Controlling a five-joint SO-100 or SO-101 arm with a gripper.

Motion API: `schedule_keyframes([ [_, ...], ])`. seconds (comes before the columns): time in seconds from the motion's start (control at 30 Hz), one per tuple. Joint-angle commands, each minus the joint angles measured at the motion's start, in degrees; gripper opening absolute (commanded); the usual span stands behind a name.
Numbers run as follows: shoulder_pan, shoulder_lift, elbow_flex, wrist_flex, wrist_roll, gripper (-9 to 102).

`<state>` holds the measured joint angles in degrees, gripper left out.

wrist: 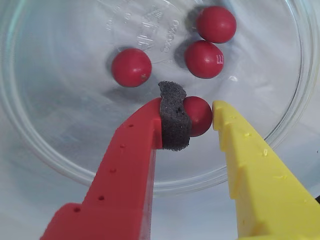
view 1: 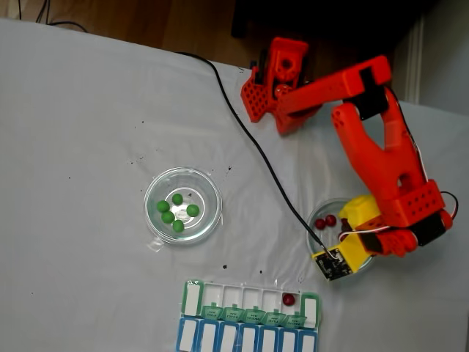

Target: Sort medicines into box.

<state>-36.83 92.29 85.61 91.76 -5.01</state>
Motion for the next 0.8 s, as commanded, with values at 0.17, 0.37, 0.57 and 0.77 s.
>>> schedule_keyframes([
  [0.17,3.78,9.23,-8.70,0.00,-1.32,1],
  [0.37,6.77,11.60,-9.32,-2.64,-0.97,1],
  [0.57,10.11,12.66,-10.72,-4.66,-0.97,1],
  [0.77,14.77,12.13,-13.10,-6.77,-0.97,1],
])
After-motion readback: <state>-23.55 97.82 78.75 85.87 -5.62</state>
